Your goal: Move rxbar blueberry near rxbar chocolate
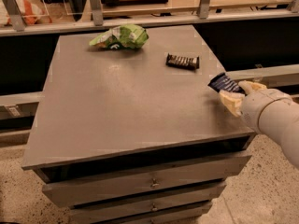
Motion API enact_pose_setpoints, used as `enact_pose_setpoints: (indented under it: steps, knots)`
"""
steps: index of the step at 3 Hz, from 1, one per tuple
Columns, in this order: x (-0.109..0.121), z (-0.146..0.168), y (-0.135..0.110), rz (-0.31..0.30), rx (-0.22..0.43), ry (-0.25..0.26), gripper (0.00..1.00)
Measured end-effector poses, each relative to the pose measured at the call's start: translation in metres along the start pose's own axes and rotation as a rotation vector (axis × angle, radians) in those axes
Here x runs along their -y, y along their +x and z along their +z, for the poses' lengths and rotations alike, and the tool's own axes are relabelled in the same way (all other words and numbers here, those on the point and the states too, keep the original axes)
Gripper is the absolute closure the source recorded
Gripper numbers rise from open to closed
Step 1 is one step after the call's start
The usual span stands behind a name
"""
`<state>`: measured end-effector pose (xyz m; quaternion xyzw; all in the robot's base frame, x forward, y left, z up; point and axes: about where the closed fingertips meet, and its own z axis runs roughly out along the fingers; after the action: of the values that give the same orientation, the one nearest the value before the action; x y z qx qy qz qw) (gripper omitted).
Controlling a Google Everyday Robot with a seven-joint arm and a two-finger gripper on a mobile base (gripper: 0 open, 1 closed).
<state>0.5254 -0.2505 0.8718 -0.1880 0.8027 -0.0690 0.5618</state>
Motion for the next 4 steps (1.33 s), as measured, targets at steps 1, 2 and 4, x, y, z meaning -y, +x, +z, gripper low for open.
enact_pose_setpoints:
  steps: [1, 2, 4]
  knots:
    - [-0.015, 0.025, -0.011, 0.021, 0.031, -0.023, 1.0]
    - [-0.026, 0.045, -0.033, 0.029, 0.077, -0.035, 1.0]
    - [-0.038, 0.075, -0.04, 0.036, 0.084, -0.047, 1.0]
